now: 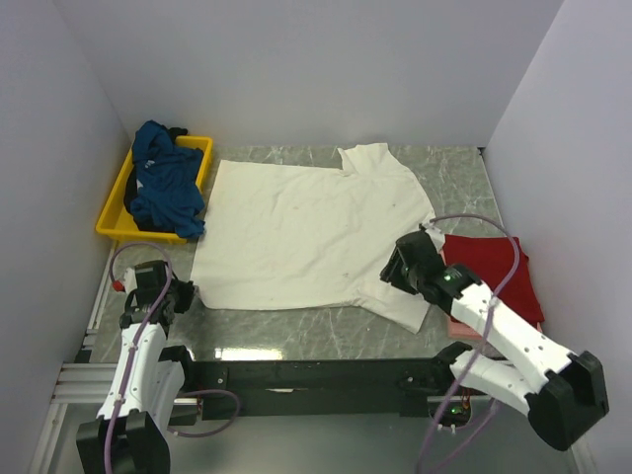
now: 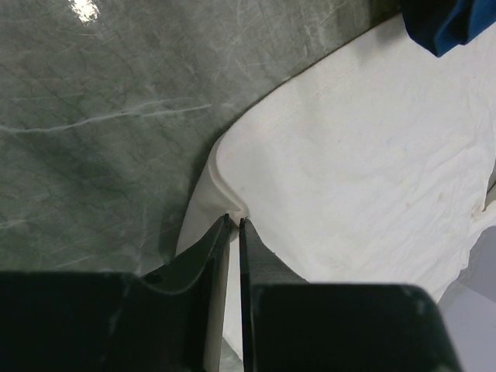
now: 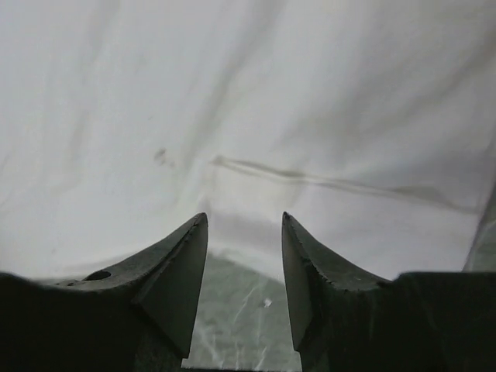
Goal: Fold and stack the t-shirts
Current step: Flatten the tshirt out
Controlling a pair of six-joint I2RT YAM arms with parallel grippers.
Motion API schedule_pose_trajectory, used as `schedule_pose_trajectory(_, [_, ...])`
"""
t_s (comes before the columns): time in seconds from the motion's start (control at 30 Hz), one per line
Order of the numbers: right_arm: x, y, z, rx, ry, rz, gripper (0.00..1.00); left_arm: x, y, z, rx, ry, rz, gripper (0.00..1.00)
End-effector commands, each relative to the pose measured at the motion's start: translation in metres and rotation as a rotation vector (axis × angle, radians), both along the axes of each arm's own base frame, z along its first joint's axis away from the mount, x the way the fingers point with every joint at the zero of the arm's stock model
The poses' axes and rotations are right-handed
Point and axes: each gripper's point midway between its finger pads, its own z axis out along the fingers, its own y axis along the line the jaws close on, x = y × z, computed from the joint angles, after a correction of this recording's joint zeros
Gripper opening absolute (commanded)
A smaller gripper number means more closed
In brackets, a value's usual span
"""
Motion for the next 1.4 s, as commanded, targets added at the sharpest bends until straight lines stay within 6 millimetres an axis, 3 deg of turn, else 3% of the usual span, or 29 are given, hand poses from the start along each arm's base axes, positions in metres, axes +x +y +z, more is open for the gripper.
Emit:
schedule_pose_trajectory(0.0, [0.025, -0.012, -0.011, -0.075, 0.014, -0.009, 0.50, 0.007, -0.001, 0.007, 0.010, -0.033, -0.022, 0.15])
schedule_pose_trajectory(0.13, [0.038, -0.003, -0.027, -0.098, 0.046, 0.030, 0.50, 0.008, -0.002, 0.007, 0.007, -0.034, -0.028, 0.15])
schedule_pose_trajectory(0.33, [0.038, 0.001, -0.059, -0.121, 0.116, 0.059, 0.50, 0.007, -0.002, 0.006, 0.006, -0.037, -0.030, 0.15])
schedule_pose_trajectory(0.9, [0.026, 0.004, -0.087, -0.118, 0.171, 0.084, 0.47, 0.007, -0.003, 0.006, 0.004, -0.037, -0.033, 0.14])
schedule_pose_trajectory(1.07, [0.023, 0.007, -0.083, -0.107, 0.162, 0.094, 0.30, 0.007, -0.003, 0.007, 0.003, -0.041, -0.032, 0.14])
schedule_pose_trajectory(1.2, [0.017, 0.007, -0.076, -0.092, 0.153, 0.099, 0.08, 0.007, -0.004, 0.008, 0.001, -0.044, -0.034, 0.14])
schedule_pose_trajectory(1.3, [0.012, 0.005, -0.070, -0.078, 0.140, 0.097, 0.00, 0.007, -0.003, 0.008, 0.000, -0.044, -0.032, 0.13])
schedule_pose_trajectory(1.37, [0.010, 0.007, -0.062, -0.057, 0.121, 0.101, 0.00, 0.007, -0.004, 0.007, -0.001, -0.043, -0.036, 0.13])
